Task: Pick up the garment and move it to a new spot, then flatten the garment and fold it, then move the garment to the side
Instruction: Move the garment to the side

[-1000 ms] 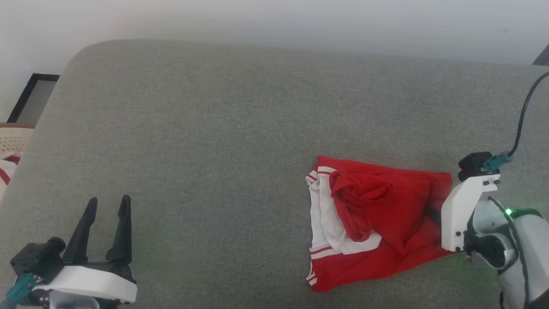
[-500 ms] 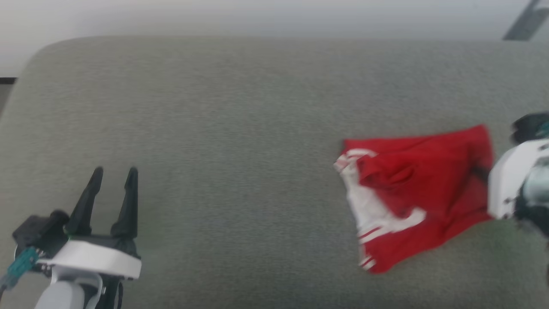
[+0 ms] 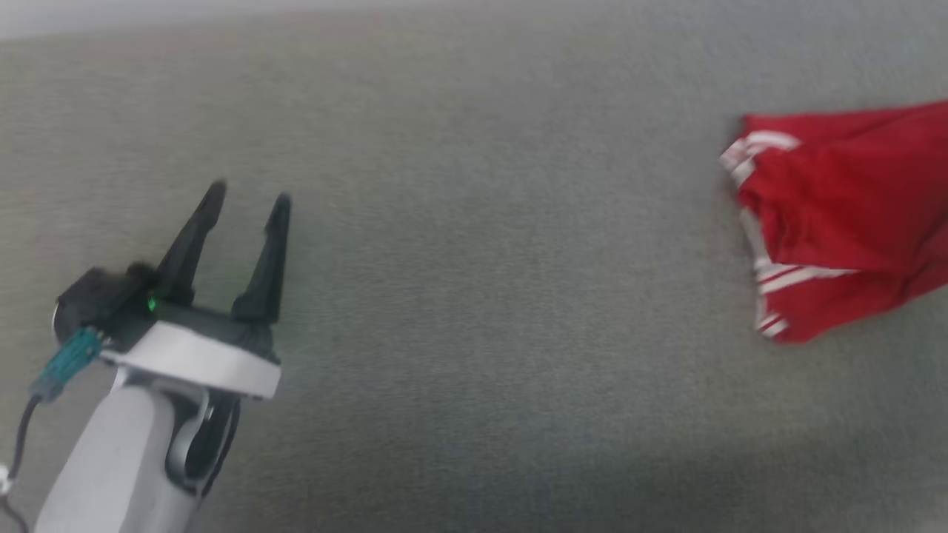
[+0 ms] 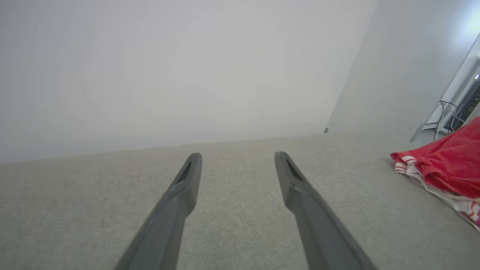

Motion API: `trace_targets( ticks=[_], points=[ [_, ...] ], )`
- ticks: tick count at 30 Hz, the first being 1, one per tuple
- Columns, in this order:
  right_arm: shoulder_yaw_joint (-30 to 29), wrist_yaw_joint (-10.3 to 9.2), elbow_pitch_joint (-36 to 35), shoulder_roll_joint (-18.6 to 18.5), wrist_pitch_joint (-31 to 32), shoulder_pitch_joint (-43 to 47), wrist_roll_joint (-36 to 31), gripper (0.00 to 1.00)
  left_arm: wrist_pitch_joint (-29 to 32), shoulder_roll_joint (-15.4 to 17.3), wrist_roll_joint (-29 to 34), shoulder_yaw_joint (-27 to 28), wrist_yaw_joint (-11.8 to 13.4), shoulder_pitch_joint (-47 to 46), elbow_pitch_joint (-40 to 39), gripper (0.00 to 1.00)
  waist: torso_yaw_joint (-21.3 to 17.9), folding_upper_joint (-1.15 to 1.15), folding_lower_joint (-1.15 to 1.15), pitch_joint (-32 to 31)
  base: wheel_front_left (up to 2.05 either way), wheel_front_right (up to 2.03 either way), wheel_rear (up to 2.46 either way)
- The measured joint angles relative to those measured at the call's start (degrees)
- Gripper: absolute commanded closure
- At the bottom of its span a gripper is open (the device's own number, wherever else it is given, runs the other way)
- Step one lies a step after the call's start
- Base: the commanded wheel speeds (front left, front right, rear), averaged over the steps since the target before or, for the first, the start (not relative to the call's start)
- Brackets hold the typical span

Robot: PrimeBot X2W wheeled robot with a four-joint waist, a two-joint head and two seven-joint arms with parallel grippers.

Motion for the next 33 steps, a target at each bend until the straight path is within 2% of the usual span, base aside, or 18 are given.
trace_targets(
  ticks=[7, 16, 23, 32, 33],
  points=[
    [1.4, 0.01, 3.1, -4.4, -7.5, -5.9, -4.1, 1.00, 0.0, 1.6, 0.1, -5.1, 0.0, -7.0, 0.5, 0.00, -3.5, 0.00, 0.00, 4.7, 0.00, 0.00, 0.00],
    [5.3, 0.00, 10.9, -7.0, -17.9, -12.5, -12.5, 1.00, 0.0, 2.6, -0.7, -10.4, 0.0, -13.5, 1.2, 0.00, -5.8, 0.00, 0.00, 9.9, 0.00, 0.00, 0.00],
    [7.3, 0.00, 20.0, -5.3, -21.8, -16.5, -17.4, 1.00, 0.0, 3.1, -1.3, -12.1, 0.0, -15.9, 1.7, 0.00, -5.6, 0.00, 0.00, 12.0, 0.00, 0.00, 0.00],
    [4.7, 0.00, 30.6, -2.8, -26.5, -20.7, -21.5, 1.00, 0.0, 3.3, -2.6, -13.1, 0.0, -17.3, 2.3, 0.00, -4.3, 0.00, 0.00, 13.2, 0.00, 0.00, 0.00],
    [4.2, 0.00, 31.5, -2.5, -26.9, -21.2, -22.0, 0.96, 0.0, 3.3, -2.6, -13.0, 0.0, -17.4, 2.3, 0.00, -4.2, 0.00, 0.00, 13.2, 0.00, 0.00, 0.00]
  ],
)
